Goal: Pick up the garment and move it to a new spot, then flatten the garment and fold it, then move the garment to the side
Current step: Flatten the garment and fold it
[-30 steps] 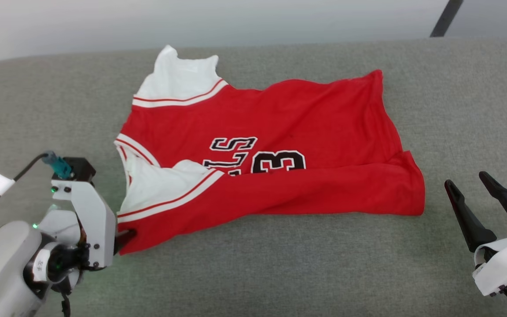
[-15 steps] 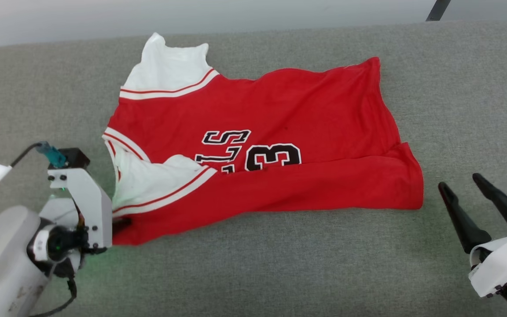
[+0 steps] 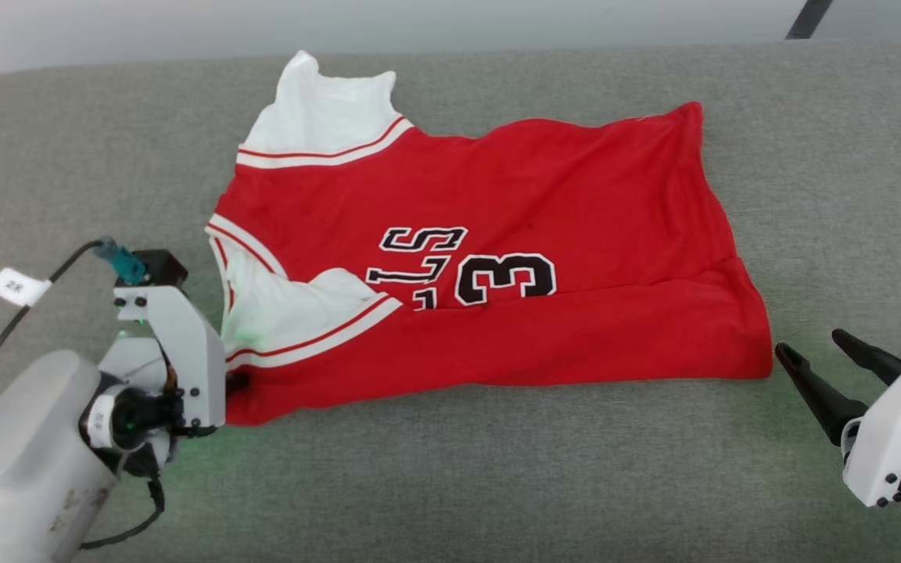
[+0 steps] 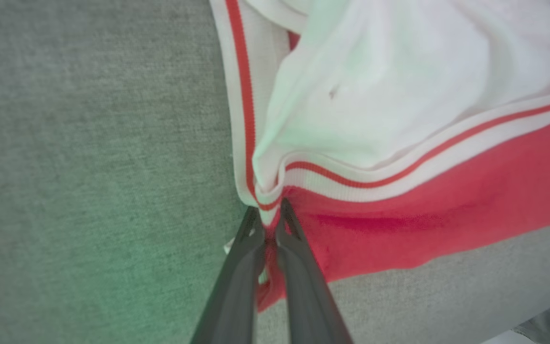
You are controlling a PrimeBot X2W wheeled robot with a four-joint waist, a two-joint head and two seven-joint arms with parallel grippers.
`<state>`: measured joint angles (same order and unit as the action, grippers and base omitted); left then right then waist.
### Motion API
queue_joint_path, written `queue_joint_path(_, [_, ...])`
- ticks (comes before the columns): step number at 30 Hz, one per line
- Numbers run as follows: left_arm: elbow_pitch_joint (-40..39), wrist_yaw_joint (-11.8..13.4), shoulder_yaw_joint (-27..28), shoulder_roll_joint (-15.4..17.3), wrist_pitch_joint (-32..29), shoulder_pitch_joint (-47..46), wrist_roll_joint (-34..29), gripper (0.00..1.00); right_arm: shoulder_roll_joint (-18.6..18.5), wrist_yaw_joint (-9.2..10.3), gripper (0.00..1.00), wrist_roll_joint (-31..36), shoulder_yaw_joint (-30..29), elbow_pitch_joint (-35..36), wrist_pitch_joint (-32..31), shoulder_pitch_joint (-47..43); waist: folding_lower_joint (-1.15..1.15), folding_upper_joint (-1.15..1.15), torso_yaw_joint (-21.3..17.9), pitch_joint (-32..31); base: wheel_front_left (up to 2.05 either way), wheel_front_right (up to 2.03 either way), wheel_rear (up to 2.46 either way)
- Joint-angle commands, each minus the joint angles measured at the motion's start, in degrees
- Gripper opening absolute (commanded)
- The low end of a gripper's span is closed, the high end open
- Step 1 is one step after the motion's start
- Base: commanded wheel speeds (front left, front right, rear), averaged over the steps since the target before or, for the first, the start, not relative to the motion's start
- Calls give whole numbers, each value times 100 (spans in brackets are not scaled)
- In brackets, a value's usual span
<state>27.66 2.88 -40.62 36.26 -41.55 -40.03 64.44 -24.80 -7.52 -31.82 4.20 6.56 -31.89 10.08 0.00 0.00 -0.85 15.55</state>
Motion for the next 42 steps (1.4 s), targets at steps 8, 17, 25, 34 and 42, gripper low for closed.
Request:
queue_joint_path(8, [183,-172,-191,-444,85,-119,-75,0,-120,6,100,-75,211,-672,-665,525,0,0,241,58,0,0,0])
queue_joint_path(17, [416,-313,-214,-632,200,-323,-101,0,-127,6,100,-158,667,-1527,-891,980,0,0,404,190,0,0,0])
queue_joint_path(25, [601,-394,-169,-676,275,-372,-51,0,-276,7,0,-403,1024,-2042,-867,1176,0,0,434,213,0,0,0])
queue_joint_path(34, [499,-341,-116,-477,228,-268,6,0,-583,10,0,-551,893,-1999,-864,1144,0,0,420,67,0,0,0])
queue_joint_path(42, [115,-144,-78,-193,149,3,63,0,-754,8,0,-679,697,-1579,-1160,703,0,0,420,-103,0,0,0])
